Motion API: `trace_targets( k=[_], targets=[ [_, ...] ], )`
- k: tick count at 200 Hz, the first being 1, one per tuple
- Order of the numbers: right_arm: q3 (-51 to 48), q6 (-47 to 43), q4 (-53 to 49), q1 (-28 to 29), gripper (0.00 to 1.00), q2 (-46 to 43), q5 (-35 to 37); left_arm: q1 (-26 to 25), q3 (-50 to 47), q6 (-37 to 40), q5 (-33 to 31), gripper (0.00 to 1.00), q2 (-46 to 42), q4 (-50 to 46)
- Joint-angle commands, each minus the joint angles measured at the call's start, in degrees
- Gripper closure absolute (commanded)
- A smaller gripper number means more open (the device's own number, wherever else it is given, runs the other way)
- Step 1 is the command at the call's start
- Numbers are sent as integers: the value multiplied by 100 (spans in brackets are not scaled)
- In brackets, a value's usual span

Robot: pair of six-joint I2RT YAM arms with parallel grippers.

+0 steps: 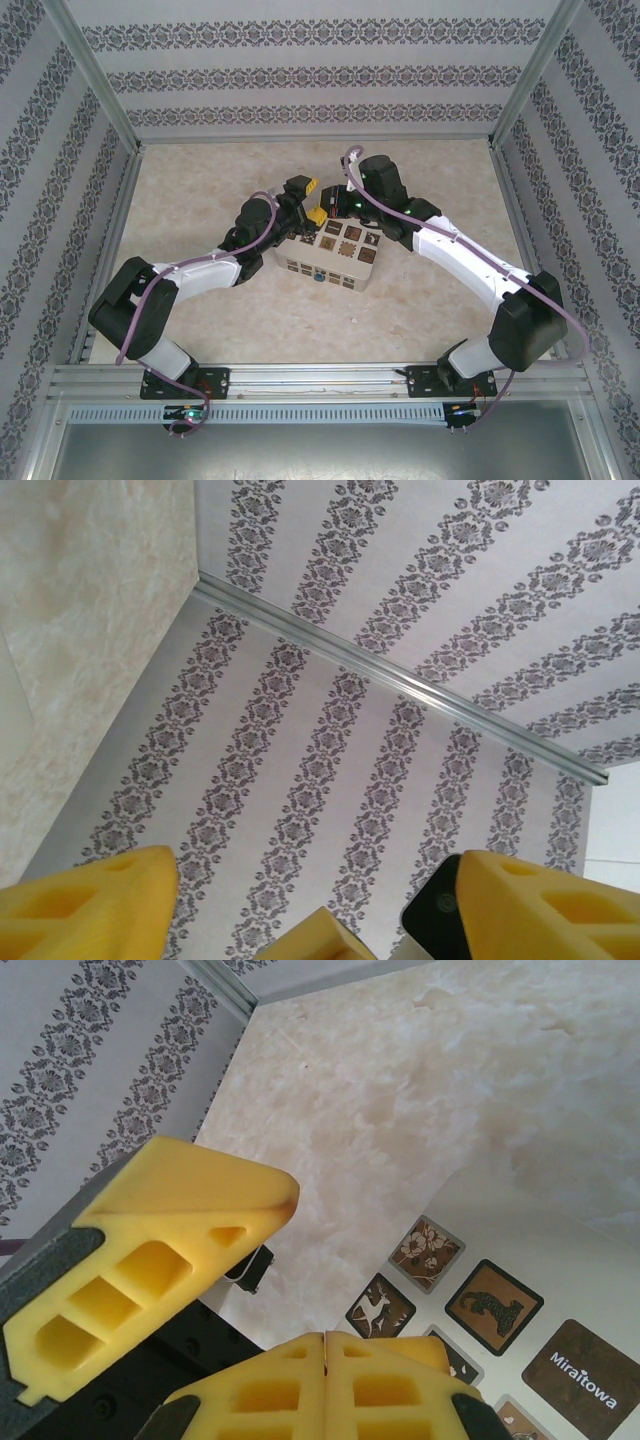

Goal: Unlock a padlock with a key

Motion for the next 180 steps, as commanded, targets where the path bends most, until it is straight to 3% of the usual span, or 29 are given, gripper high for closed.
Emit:
trace_targets(
  k=[1, 117, 180],
  targets=[
    [-34, 61, 131, 65, 100, 0, -76, -95, -91, -197, -203, 35, 25, 487],
    [-163, 61, 178, 58, 100, -190, 108, -120, -255, -275, -381, 68, 91, 658],
    [-216, 68, 183, 54, 100, -264, 177, -122, -308, -289, -393, 76, 108, 702]
  ],
)
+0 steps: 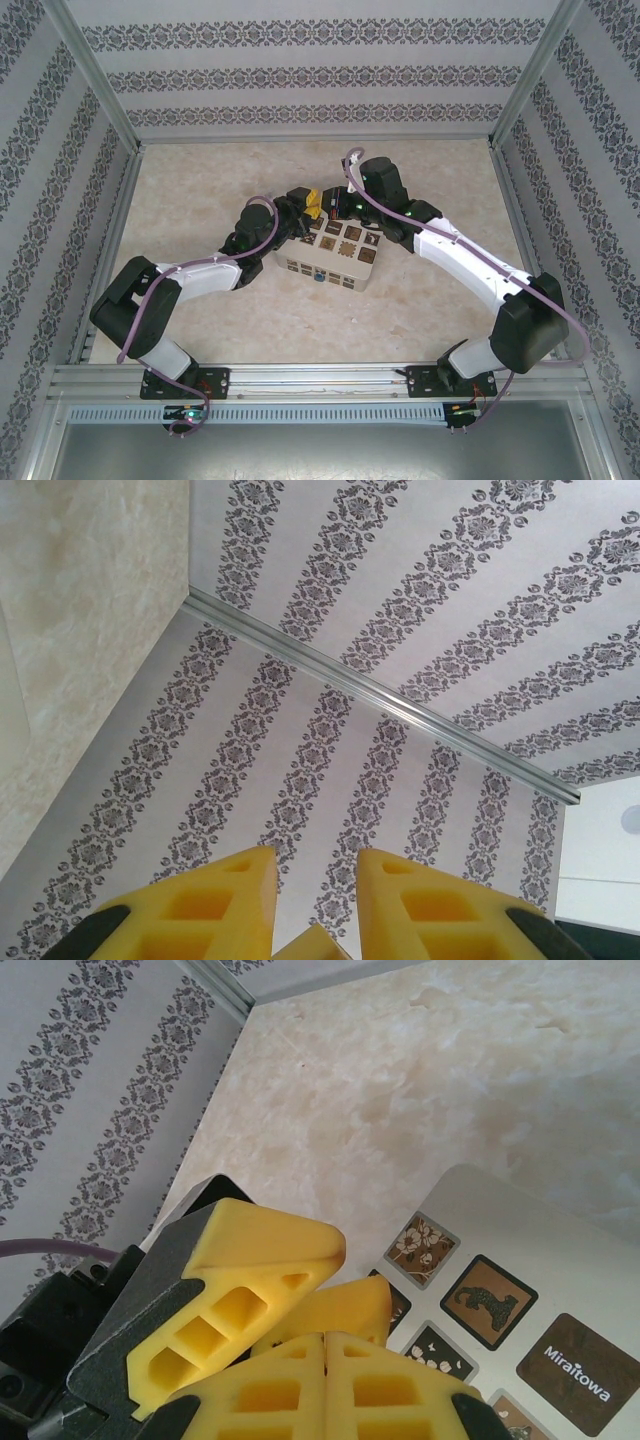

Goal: Unlock a padlock with a key

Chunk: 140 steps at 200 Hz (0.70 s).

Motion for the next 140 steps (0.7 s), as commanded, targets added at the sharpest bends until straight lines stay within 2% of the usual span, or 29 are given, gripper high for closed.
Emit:
trace_targets(
  k=[1, 94, 140],
  targets=[
    [-101, 65, 138, 56, 100, -189, 141, -85, -67, -77, -90, 76, 56, 368],
    [-208, 120, 191, 62, 100, -324, 230, -85, -101, -75, -66, 85, 80, 392],
    [-204, 136, 189, 56, 100, -344, 252, -85, -112, 26, -57, 96, 52, 350]
  ],
)
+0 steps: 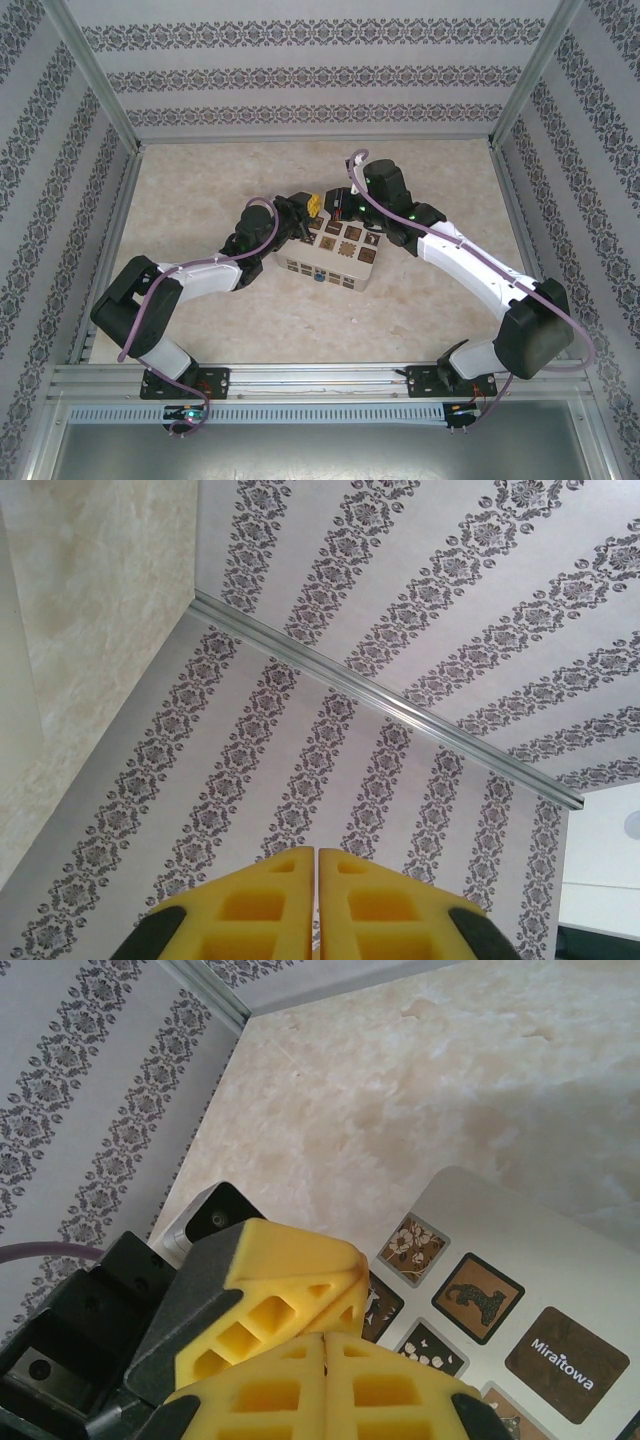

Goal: Unlock a padlock with a key

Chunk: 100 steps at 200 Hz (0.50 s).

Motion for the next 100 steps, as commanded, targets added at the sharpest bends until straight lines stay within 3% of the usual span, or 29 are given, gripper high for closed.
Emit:
trace_targets(
  k=[1, 25, 50, 100],
  targets=[
    [-61, 81, 145, 55, 100, -154, 130, -85, -54, 42, -42, 96, 14, 303],
    [-82, 70, 133, 16, 100, -239, 118, -65, -9, 467, 12, 100, -112, 17],
    [-208, -11, 157, -146, 90, -453, -99, 60, 144, 1281, 212, 100, -356, -502],
    [-785, -98, 740, -757, 66, -1106, -1417, 436, 815, 4043, 903, 100, -1127, -2183]
  ],
)
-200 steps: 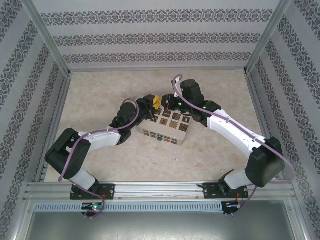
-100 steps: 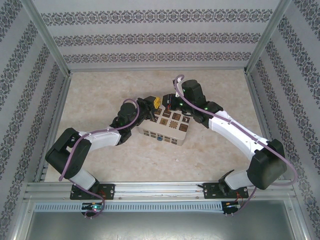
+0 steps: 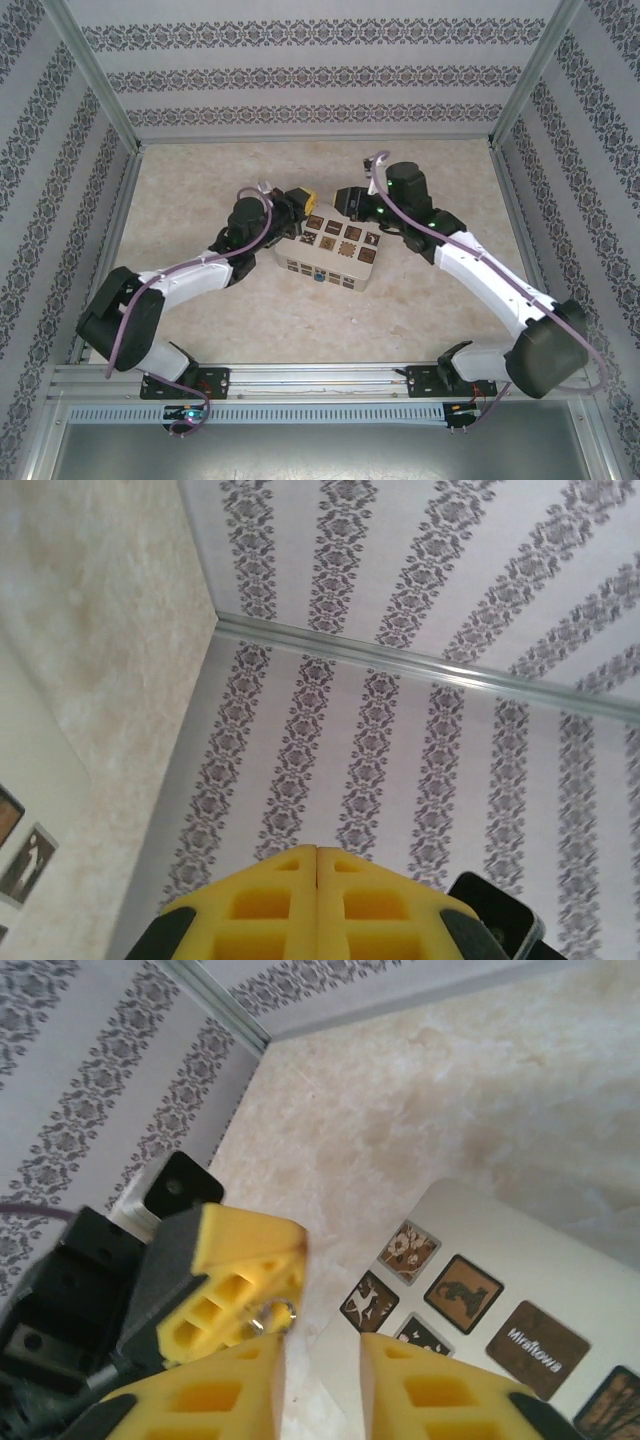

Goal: Unlock a padlock with a key

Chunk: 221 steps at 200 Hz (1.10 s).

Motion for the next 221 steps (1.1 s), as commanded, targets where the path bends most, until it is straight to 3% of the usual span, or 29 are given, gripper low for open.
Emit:
trace_targets(
  k=[1, 43, 71, 101, 150, 221],
  targets=[
    [-298, -16, 572, -261, 65, -384, -933, 190, 523, 1985, 455, 100, -501, -1042],
    [-883, 580, 1742, -545, 51, -795, -2089, 367, 1348, 4143, 1398, 100, -823, -2272],
    [-1051, 1222, 2719, -547, 49, -683, -2551, 376, 1711, 4883, 1975, 100, -807, -2627],
    [-1049, 1706, 3554, -471, 49, -455, -2671, 371, 1859, 4979, 2351, 100, -704, -2511],
    [-798, 1781, 3717, -277, 50, -65, -2744, 373, 1813, 4780, 2450, 100, -596, -2180],
    [-729, 1941, 3923, -79, 61, 250, -2788, 378, 1797, 4728, 2469, 100, -596, -2187]
  ],
)
